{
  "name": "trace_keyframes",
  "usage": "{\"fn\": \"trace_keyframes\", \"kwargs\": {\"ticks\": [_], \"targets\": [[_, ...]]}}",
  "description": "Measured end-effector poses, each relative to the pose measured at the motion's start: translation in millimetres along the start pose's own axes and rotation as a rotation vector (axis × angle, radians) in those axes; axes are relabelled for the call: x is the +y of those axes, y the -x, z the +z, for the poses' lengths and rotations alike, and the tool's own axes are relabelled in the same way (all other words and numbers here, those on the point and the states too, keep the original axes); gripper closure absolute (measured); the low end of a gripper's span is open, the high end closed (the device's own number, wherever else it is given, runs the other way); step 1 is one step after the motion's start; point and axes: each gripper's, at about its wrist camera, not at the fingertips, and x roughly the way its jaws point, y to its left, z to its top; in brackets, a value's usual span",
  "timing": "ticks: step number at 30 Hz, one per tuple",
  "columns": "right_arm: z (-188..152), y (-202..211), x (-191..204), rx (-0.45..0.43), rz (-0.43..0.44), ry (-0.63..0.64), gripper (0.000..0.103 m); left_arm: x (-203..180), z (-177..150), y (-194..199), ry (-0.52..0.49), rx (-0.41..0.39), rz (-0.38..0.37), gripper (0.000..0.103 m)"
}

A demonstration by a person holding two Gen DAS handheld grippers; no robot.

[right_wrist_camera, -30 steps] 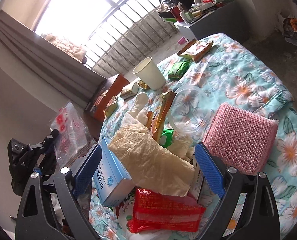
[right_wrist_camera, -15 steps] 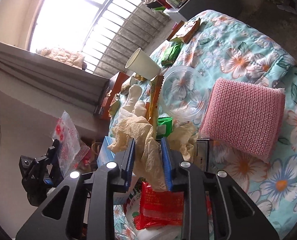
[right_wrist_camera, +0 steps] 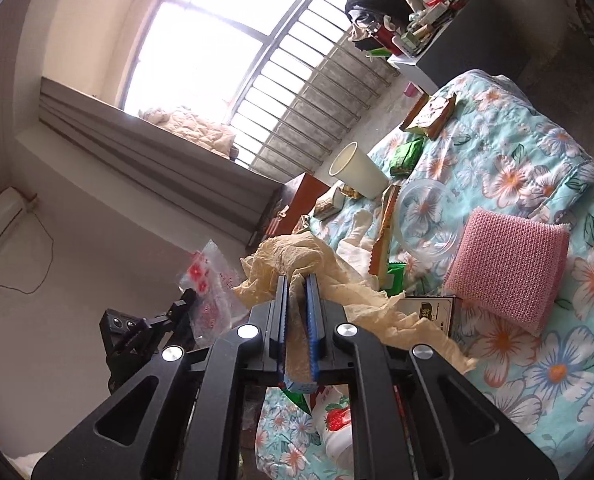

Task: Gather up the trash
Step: 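Carry the tan paper to the blue wastebasket and open the right tool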

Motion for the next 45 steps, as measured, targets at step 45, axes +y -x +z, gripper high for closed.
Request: {"fn": "trace_keyframes", "kwargs": {"ticks": [45], "targets": [[41, 345, -361, -0.570, -0.533, -0.523, 0.094, -330, -387, -459, -0.836, 0.879, -0.059, 0.101]]}}
